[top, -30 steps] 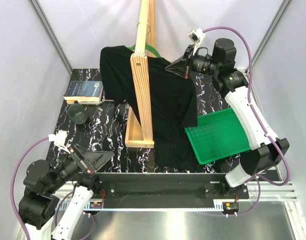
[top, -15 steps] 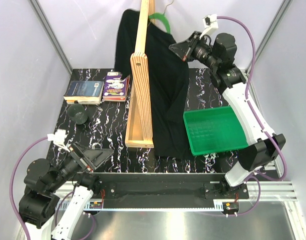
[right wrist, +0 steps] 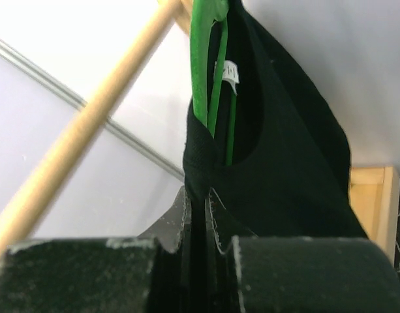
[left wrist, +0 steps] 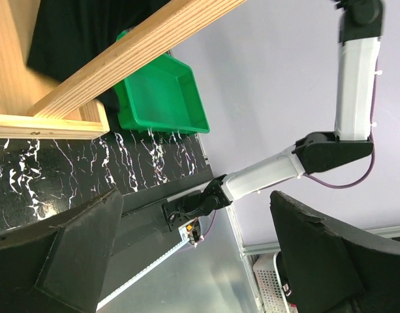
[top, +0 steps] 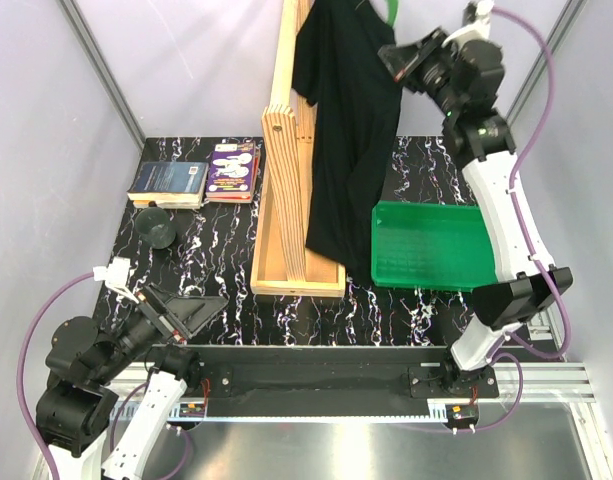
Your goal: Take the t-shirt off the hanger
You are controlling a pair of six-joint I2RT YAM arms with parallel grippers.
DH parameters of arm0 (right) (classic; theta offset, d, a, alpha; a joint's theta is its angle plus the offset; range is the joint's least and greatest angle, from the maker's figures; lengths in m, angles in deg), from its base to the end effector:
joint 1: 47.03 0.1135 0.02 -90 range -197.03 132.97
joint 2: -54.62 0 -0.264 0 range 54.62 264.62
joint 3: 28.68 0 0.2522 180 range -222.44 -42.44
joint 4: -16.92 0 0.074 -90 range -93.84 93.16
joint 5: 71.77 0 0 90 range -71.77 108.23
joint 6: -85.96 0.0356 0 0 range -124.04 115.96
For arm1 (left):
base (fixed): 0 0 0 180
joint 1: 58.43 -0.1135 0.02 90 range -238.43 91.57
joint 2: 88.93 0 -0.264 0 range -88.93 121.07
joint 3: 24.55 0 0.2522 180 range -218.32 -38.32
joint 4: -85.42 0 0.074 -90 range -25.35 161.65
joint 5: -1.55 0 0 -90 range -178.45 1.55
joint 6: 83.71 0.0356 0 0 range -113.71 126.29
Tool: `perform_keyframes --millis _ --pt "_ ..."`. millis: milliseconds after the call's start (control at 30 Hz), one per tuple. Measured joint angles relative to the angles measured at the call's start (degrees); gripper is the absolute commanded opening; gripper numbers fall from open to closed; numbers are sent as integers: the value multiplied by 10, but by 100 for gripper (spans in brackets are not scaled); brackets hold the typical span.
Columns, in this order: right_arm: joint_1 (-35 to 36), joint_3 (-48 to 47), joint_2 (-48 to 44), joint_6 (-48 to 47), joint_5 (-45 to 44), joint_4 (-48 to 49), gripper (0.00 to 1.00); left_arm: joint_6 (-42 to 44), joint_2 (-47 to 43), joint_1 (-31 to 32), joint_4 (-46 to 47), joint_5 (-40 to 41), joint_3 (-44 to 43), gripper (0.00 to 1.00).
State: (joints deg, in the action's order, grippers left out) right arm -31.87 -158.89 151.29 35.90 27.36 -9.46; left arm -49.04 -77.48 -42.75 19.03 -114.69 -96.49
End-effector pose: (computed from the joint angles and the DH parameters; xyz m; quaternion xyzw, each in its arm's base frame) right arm 0.3548 0.1020 0.5287 0.0832 0.6569 0.3924 0.6384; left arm -0.0131 -0.0127 0.3745 -0.1022 0.7319 -0.5161 0.4331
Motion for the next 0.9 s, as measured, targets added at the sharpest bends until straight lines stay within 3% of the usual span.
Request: perform_keyframes --millis 233,367,533,900 --pt "-11 -240 73 4 -20 -78 0 0 0 0 0 1 0 99" --pt "-11 -250 62 16 -8 -72 0 0 0 0 0 2 1 99" --pt "-10 -130 13 47 48 -54 0 1 -1 0 0 4 14 99" --pt "58 278 -110 73 115 13 0 30 7 0 2 12 50 97"
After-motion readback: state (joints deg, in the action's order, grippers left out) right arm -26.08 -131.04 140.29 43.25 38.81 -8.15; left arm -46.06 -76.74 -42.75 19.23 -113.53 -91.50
